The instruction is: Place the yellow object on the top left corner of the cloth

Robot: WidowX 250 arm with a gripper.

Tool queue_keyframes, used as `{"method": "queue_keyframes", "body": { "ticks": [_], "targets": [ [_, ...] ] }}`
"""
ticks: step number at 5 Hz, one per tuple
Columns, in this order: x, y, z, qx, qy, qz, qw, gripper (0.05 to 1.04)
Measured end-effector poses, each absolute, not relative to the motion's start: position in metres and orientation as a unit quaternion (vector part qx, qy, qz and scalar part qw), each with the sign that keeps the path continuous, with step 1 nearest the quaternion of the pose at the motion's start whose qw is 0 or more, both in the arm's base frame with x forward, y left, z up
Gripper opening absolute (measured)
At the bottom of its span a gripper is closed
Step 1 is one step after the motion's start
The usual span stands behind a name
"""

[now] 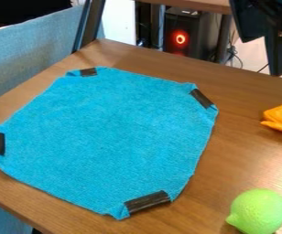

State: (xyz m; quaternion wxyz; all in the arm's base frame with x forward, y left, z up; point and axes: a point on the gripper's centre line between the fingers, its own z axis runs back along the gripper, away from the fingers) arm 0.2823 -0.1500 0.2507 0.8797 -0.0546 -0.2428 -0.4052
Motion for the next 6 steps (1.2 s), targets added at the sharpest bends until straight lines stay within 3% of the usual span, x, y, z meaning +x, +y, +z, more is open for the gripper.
{"method": "queue_keyframes", "body": {
  "ticks": [1, 3, 6],
  "targets": [
    [0.283, -0.151, 0.241, -0.055, -0.228, -0.406, 0.883, 0.999],
    [0.269, -0.173, 0.186, -0.048, -0.170, -0.438, 0.881, 0.999],
    [0.255, -0.188, 0.132, -0.035, -0.156, -0.421, 0.893, 0.999]
  ]
}}
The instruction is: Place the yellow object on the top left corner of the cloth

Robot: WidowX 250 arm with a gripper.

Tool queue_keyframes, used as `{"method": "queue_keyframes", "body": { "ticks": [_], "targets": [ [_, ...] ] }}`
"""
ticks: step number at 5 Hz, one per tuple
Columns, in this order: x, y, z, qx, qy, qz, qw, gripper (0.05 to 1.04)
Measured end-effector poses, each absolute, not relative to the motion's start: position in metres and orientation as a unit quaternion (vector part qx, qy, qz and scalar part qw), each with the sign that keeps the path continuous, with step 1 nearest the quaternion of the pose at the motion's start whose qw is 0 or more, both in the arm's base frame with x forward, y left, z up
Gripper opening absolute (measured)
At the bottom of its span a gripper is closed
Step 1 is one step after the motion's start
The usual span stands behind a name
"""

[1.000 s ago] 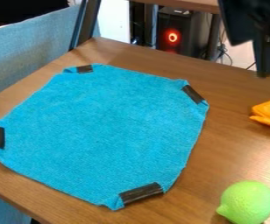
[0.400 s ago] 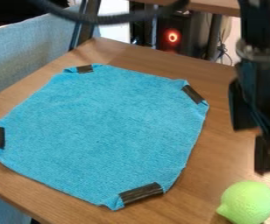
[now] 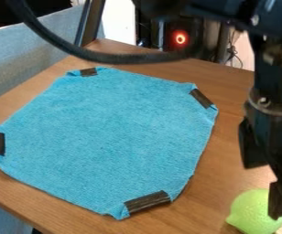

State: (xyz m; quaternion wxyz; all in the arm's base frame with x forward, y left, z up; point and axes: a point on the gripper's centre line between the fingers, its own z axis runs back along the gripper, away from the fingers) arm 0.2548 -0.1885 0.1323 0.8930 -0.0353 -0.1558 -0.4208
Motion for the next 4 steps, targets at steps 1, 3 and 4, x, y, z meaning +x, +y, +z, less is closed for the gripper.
{"method": "queue_keyframes", "body": {
  "ticks": [1, 3, 4],
  "targets": [
    [0.255, -0.197, 0.124, -0.034, -0.159, -0.421, 0.893, 0.999],
    [0.256, -0.197, 0.111, -0.028, -0.142, -0.416, 0.898, 0.999],
    [0.258, -0.196, 0.105, -0.020, -0.134, -0.414, 0.900, 0.999]
  ]
}}
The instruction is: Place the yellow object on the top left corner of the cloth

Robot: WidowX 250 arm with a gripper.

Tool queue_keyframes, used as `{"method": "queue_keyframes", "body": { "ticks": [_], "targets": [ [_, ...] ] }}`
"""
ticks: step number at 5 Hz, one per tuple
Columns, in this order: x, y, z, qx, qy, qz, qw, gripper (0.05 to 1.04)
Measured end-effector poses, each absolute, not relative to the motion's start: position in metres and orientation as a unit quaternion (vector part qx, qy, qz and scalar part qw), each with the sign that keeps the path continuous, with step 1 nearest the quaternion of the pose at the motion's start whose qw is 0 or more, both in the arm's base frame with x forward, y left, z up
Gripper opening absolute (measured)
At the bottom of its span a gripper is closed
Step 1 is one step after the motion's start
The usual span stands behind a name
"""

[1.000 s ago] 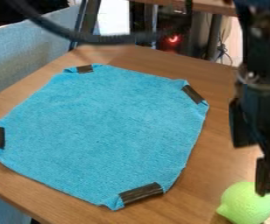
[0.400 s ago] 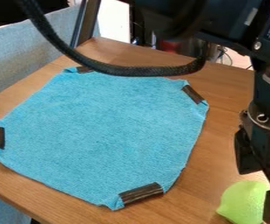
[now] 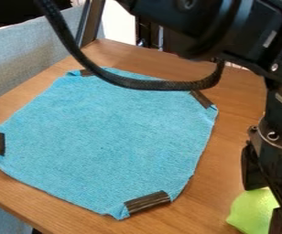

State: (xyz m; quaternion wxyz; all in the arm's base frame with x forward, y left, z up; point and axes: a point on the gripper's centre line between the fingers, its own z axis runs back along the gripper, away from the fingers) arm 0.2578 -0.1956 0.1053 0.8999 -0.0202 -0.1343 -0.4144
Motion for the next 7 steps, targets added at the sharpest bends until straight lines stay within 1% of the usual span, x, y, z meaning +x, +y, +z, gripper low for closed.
{"method": "queue_keyframes", "body": {
  "ticks": [1, 2, 3, 4, 5, 6, 7],
  "targets": [
    [0.260, -0.192, 0.097, -0.016, -0.122, -0.407, 0.905, 0.953],
    [0.261, -0.192, 0.095, -0.018, -0.121, -0.400, 0.908, 0.797],
    [0.262, -0.189, 0.095, -0.024, -0.119, -0.392, 0.912, 0.797],
    [0.260, -0.179, 0.104, -0.034, -0.122, -0.381, 0.916, 0.679],
    [0.268, -0.157, 0.120, -0.044, -0.131, -0.343, 0.929, 0.383],
    [0.278, -0.124, 0.136, -0.053, -0.144, -0.288, 0.945, 0.163],
    [0.288, -0.099, 0.147, -0.060, -0.152, -0.238, 0.957, 0.095]
  ]
}}
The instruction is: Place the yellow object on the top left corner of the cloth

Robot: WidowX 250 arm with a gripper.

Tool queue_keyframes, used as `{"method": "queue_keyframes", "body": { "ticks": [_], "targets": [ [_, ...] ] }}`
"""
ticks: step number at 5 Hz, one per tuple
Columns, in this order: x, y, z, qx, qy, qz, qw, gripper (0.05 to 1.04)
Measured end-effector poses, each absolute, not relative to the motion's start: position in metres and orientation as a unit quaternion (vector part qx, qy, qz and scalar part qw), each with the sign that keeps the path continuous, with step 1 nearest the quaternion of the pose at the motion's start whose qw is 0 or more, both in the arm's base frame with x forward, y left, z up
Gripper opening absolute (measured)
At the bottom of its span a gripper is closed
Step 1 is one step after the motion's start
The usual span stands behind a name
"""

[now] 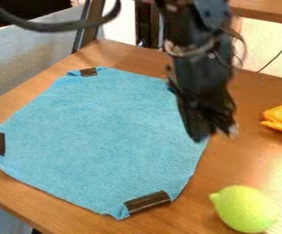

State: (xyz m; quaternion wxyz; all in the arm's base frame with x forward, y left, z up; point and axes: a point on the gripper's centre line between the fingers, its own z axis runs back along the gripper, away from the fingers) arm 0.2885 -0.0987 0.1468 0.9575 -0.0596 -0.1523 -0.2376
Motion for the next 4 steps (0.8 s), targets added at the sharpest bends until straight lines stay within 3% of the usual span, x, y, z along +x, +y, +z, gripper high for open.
{"method": "queue_keyframes", "body": {
  "ticks": [1, 2, 3, 4],
  "targets": [
    [0.295, -0.088, 0.159, -0.078, -0.155, -0.217, 0.961, 0.257],
    [0.288, -0.102, 0.165, -0.079, -0.145, -0.286, 0.944, 0.529],
    [0.282, -0.135, 0.173, -0.060, -0.140, -0.414, 0.898, 0.854],
    [0.294, -0.166, 0.160, -0.054, -0.094, -0.521, 0.847, 1.001]
  ]
}}
